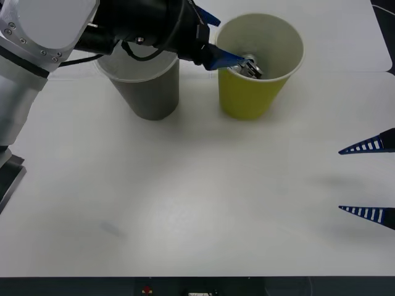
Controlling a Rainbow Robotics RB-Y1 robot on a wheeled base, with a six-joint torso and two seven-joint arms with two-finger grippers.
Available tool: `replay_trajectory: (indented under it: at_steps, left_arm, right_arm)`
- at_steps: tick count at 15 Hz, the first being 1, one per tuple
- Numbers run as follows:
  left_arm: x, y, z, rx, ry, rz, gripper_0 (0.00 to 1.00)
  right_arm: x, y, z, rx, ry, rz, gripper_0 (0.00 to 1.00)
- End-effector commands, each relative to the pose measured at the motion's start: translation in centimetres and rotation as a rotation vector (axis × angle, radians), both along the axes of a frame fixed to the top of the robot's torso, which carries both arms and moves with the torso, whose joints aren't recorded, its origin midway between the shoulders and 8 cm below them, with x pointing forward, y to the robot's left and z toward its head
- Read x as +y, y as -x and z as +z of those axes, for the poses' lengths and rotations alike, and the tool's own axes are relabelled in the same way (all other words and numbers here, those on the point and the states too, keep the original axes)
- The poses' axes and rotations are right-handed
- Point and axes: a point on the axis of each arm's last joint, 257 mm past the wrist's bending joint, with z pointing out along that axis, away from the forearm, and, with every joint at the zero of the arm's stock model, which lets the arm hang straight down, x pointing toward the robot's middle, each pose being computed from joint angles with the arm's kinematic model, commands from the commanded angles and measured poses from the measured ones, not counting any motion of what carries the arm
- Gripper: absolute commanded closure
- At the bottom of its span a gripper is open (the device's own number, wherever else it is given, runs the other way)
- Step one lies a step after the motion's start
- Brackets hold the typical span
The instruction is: Put the can into the green bin and the plastic bottle into the gray bin
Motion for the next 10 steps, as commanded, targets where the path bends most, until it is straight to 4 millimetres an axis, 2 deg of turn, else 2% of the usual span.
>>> replay_trajectory:
  at_steps: [1,5,10]
  left_arm:
    - [2.4,2.0,-1.3,-0.018,0.0,-0.048,0.0]
    - [6.3,6.0,-3.0,-0.065,-0.022,-0.066,0.0]
    - [10.3,11.3,-5.0,-0.121,-0.069,-0.107,0.0]
  right_arm:
    - [0.0,0.0,0.0,0.0,0.0,0.0,0.0]
    - [0.0,0.0,0.0,0.0,0.0,0.0,0.0]
    - [0.0,0.0,0.0,0.0,0.0,0.0,0.0]
